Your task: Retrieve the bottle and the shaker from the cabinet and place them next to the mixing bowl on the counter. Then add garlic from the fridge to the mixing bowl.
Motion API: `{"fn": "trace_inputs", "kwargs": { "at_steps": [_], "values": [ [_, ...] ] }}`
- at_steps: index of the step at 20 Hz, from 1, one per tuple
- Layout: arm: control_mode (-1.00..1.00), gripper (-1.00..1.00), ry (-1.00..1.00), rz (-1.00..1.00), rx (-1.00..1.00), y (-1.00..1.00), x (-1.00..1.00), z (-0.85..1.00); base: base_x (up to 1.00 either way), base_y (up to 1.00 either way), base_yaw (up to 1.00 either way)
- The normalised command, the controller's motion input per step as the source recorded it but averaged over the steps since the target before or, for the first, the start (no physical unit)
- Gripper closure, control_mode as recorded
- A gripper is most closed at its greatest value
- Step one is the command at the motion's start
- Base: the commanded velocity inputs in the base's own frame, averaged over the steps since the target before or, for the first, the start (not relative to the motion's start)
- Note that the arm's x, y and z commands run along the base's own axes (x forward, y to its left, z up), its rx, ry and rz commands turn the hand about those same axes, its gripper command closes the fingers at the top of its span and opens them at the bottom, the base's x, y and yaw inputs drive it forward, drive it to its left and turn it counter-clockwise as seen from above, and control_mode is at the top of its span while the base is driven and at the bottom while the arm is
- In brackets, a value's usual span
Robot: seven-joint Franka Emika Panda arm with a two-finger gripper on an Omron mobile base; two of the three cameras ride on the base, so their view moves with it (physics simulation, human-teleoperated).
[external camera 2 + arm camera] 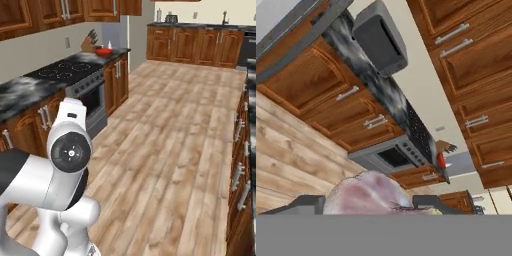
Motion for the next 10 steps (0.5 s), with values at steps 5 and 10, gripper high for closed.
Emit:
{"fn": "trace_inputs", "kwargs": {
  "at_steps": [5, 10],
  "values": [
    [1.00, 1.00, 0.00, 0.00, 0.00, 0.00, 0.00, 0.00, 1.00, 0.10, -0.09],
    [1.00, 1.00, 0.00, 0.00, 0.00, 0.00, 0.00, 0.00, 1.00, 0.00, 0.00]
  ]
}}
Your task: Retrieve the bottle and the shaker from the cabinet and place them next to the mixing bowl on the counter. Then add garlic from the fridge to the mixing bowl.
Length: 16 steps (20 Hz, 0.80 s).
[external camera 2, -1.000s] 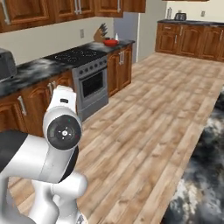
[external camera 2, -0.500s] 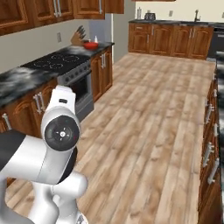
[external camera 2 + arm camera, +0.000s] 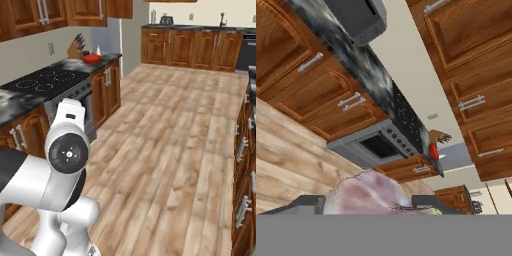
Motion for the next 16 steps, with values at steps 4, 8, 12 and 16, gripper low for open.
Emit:
{"fn": "trace_inputs", "kwargs": {
  "at_steps": [4, 8, 12, 16],
  "values": [
    [1.00, 1.00, 0.00, 0.00, 0.00, 0.00, 0.00, 0.00, 1.00, 0.00, 0.03],
    [1.00, 1.00, 0.00, 0.00, 0.00, 0.00, 0.00, 0.00, 1.00, 0.00, 0.10],
    [1.00, 1.00, 0.00, 0.00, 0.00, 0.00, 0.00, 0.00, 1.00, 0.00, 0.17],
    [1.00, 1.00, 0.00, 0.00, 0.00, 0.00, 0.00, 0.00, 1.00, 0.00, 0.19]
  ]
}}
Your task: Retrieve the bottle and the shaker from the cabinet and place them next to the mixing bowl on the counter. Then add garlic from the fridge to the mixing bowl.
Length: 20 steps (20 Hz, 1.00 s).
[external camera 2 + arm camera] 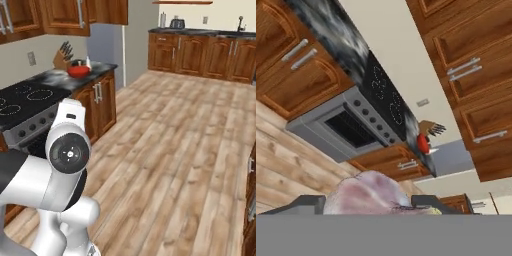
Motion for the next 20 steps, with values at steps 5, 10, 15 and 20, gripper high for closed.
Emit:
{"fn": "trace_inputs", "kwargs": {
  "at_steps": [5, 10, 15, 20],
  "values": [
    [1.00, 1.00, 0.00, 0.00, 0.00, 0.00, 0.00, 0.00, 1.00, 0.00, 0.20],
    [1.00, 1.00, 0.00, 0.00, 0.00, 0.00, 0.00, 0.00, 1.00, 0.00, 0.21],
    [1.00, 1.00, 0.00, 0.00, 0.00, 0.00, 0.00, 0.00, 1.00, 0.00, 0.24],
    [1.00, 1.00, 0.00, 0.00, 0.00, 0.00, 0.00, 0.00, 1.00, -0.01, 0.27]
  ]
}}
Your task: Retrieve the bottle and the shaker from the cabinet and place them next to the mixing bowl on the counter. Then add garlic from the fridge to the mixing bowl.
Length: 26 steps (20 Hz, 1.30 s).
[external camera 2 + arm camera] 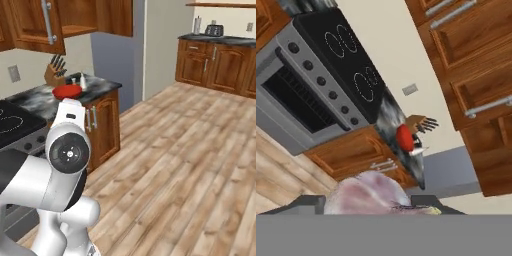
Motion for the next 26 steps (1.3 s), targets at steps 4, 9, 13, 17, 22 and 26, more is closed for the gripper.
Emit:
{"fn": "trace_inputs", "kwargs": {
  "at_steps": [4, 9, 13, 17, 22, 26],
  "values": [
    [1.00, 1.00, 0.00, 0.00, 0.00, 0.00, 0.00, 0.00, 1.00, -0.07, 0.29],
    [1.00, 1.00, 0.00, 0.00, 0.00, 0.00, 0.00, 0.00, 1.00, -0.03, 0.28],
    [1.00, 1.00, 0.00, 0.00, 0.00, 0.00, 0.00, 0.00, 1.00, -0.02, 0.28],
    [1.00, 1.00, 0.00, 0.00, 0.00, 0.00, 0.00, 0.00, 1.00, -0.29, 0.26],
    [1.00, 1.00, 0.00, 0.00, 0.00, 0.00, 0.00, 0.00, 1.00, -0.23, 0.28],
    [1.00, 1.00, 0.00, 0.00, 0.00, 0.00, 0.00, 0.00, 0.94, -0.02, 0.36]
  ]
}}
